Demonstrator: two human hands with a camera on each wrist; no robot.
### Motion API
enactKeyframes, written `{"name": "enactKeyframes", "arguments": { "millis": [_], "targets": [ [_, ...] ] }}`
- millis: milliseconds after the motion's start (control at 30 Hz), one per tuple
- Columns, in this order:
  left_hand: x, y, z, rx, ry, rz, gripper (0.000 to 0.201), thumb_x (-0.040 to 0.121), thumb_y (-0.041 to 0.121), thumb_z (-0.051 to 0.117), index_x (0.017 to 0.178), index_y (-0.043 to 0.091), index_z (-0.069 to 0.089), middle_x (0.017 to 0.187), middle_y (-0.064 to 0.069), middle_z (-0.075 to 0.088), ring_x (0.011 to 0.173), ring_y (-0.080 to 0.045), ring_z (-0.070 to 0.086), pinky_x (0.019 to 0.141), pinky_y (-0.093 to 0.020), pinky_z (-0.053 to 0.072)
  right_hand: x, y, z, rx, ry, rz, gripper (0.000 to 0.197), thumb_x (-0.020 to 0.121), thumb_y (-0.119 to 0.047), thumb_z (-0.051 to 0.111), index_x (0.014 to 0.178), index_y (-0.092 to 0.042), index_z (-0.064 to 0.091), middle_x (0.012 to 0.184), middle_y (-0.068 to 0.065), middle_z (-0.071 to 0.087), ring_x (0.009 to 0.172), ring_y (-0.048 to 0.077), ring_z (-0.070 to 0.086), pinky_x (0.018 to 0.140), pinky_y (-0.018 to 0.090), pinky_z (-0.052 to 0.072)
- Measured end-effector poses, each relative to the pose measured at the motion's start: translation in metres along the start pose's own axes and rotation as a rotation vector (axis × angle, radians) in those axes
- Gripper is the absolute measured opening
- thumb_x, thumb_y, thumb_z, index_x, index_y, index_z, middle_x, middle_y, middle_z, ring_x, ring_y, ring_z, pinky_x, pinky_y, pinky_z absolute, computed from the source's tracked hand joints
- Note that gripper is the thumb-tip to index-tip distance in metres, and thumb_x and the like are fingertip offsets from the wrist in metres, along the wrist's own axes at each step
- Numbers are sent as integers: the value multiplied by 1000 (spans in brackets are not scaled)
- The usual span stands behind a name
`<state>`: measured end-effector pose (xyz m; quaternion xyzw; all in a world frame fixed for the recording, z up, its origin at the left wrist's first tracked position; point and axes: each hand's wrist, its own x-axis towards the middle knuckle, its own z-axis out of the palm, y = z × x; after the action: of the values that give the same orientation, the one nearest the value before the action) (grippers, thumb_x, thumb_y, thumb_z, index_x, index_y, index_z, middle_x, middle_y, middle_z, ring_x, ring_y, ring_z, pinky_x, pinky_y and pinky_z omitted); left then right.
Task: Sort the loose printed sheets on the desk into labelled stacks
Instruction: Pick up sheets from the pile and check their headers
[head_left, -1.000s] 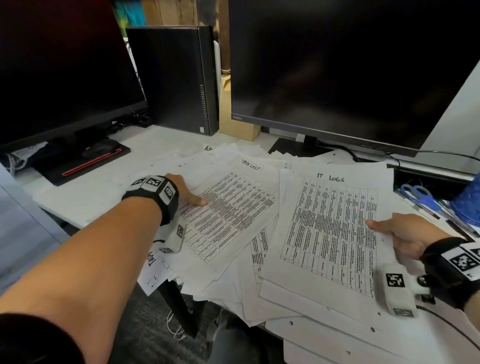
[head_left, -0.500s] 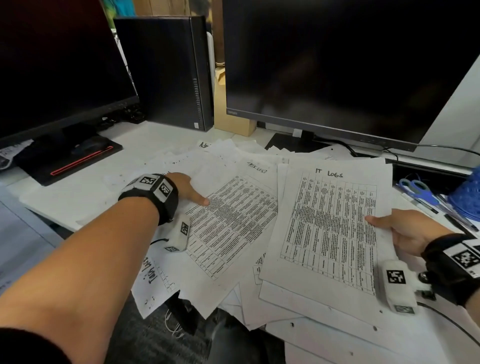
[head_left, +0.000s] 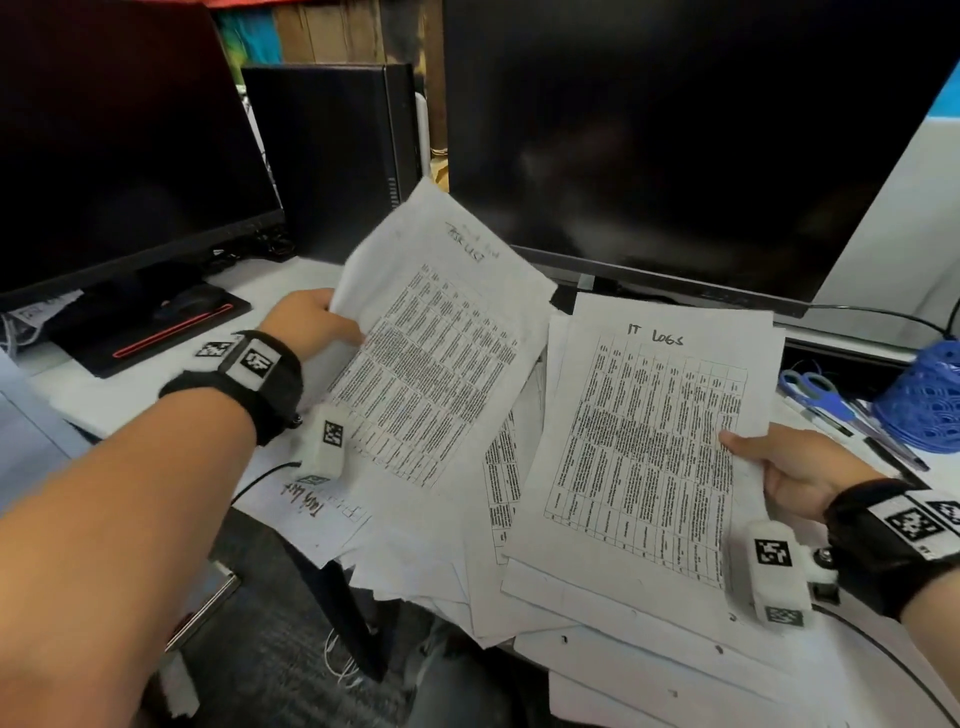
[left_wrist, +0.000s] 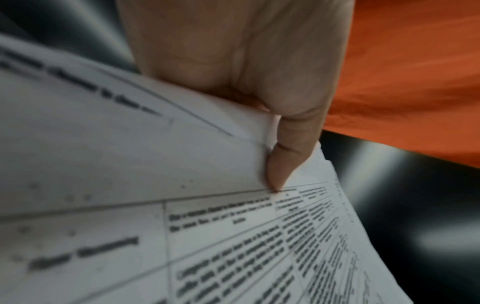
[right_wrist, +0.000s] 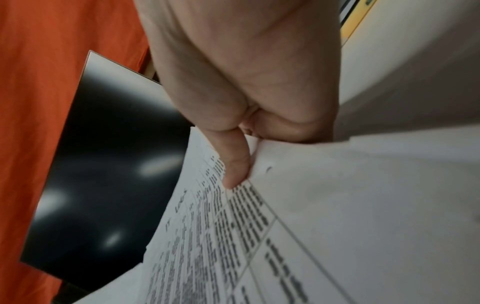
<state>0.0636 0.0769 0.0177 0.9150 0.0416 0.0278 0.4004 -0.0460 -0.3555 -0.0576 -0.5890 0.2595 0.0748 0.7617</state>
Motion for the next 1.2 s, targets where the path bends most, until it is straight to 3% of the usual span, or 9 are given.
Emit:
{"name": "enactKeyframes", "arguments": {
  "millis": [67, 133, 267, 400, 567, 700, 767, 1000, 1200],
  "targets": [
    [-6, 4, -9, -78, 15, 8, 26, 77, 17, 71, 99, 29, 64, 87, 3, 63, 79, -17, 57, 69, -28, 44, -7, -3, 2, 41, -113, -51, 75, 39, -7, 94, 107, -11, 63, 86, 9, 75, 72, 22, 73, 51, 36, 58],
    [-9, 12, -13, -173, 29, 3, 25, 72, 18, 74, 93, 29, 66, 92, 0, 66, 88, -24, 61, 79, -35, 50, -12, -6, 4, 97, -193, -99, 99, 13, -13, 97, 107, -12, 64, 96, 9, 75, 81, 22, 73, 56, 34, 58],
    [-20, 38, -5, -448, -53, 24, 29, 72, 4, 71, 96, 20, 70, 99, -10, 72, 93, -34, 68, 87, -48, 53, -23, -19, 17, 185, -180, -142, 47, 66, -5, 64, 113, -11, 67, 112, 10, 71, 93, 22, 71, 62, 35, 60],
    [-33, 75, 10, -622, -221, 93, 37, 78, -2, 64, 114, 8, 63, 108, -15, 70, 97, -35, 68, 87, -50, 54, -31, -32, 32, 220, -194, -187, 76, 59, -7, 77, 131, -8, 53, 125, 13, 64, 108, 30, 64, 74, 46, 59],
    [-49, 105, 41, -759, -319, 95, 32, 88, 6, 61, 119, 5, 61, 107, -13, 71, 96, -29, 69, 81, -40, 57, -36, -47, 48, 241, -172, -293, 39, 94, 1, 44, 132, -6, 51, 124, 12, 64, 113, 31, 62, 87, 52, 52],
    [-67, 119, 66, -569, -112, 145, 39, 93, 52, 48, 108, 21, 65, 93, 6, 71, 81, -9, 68, 63, -23, 50, -37, -52, 59, 191, -66, -380, 39, 95, 3, 46, 133, -6, 47, 123, 15, 64, 108, 31, 64, 80, 46, 57],
    [-76, 123, 75, -579, -38, 184, 40, 93, 58, 40, 98, 27, 66, 89, 9, 69, 85, -10, 67, 68, -26, 50, -38, -53, 58, 171, 8, -415, 44, 92, 5, 50, 134, -7, 45, 118, 16, 65, 101, 31, 67, 70, 43, 59],
    [-82, 120, 78, -516, 4, 334, 31, 86, 25, 68, 113, 22, 54, 106, 11, 64, 92, -6, 64, 73, -22, 54, -61, -65, 52, -25, 131, -684, 22, 94, -6, 53, 103, -22, 65, 109, 2, 71, 95, 18, 69, 83, 36, 55],
    [-86, 127, 71, -439, 85, 451, 26, 97, 18, 47, 124, 21, 47, 117, 10, 59, 105, -7, 56, 90, -26, 44, -82, -75, 54, -54, 181, -946, 21, 95, -10, 51, 102, -29, 58, 112, -3, 67, 105, 17, 65, 93, 44, 53]
  ]
}}
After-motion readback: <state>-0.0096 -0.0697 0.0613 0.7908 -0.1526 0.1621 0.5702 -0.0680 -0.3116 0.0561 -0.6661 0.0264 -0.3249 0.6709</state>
